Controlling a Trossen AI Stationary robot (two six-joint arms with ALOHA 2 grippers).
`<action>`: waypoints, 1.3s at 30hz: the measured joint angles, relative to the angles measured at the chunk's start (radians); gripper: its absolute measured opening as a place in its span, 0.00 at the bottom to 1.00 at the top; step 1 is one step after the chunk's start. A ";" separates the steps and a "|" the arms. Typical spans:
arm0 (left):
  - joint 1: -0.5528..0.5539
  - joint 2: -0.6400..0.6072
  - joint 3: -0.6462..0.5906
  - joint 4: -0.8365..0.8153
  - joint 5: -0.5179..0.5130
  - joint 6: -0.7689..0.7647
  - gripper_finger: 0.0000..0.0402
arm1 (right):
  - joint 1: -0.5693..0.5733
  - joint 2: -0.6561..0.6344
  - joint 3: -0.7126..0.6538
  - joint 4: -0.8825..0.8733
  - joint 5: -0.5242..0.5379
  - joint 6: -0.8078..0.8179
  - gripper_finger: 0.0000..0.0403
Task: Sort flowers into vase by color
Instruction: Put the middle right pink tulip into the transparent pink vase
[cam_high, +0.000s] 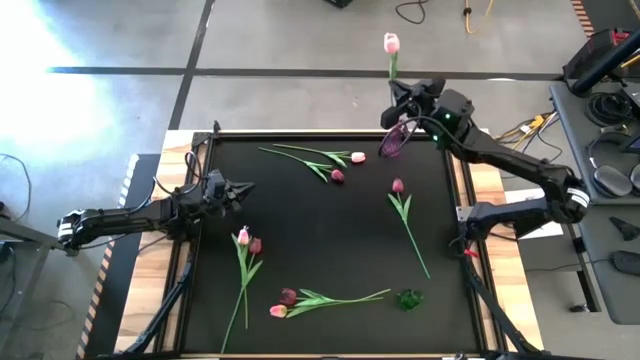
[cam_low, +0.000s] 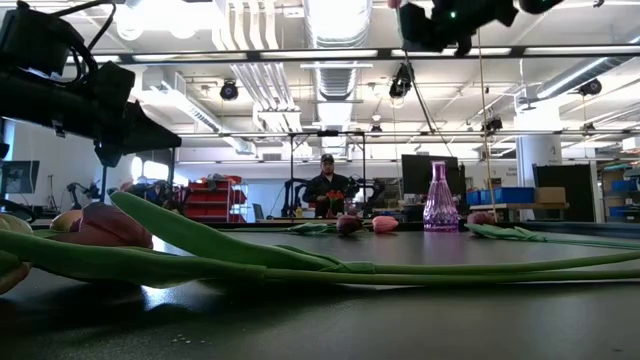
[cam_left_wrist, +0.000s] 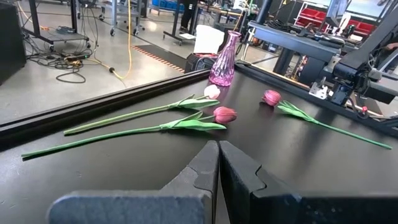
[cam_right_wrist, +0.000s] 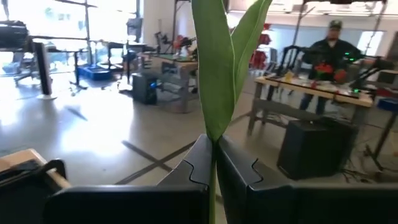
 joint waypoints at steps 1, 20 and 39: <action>0.000 0.000 0.000 0.000 0.000 0.000 0.00 | -0.012 -0.001 -0.014 0.015 -0.001 0.006 0.02; 0.000 0.004 0.000 0.000 -0.002 0.000 0.00 | -0.157 0.060 -0.139 0.179 -0.077 0.098 0.02; 0.000 0.008 0.000 -0.001 -0.002 -0.008 0.00 | -0.156 0.071 -0.151 0.011 -0.070 0.093 0.15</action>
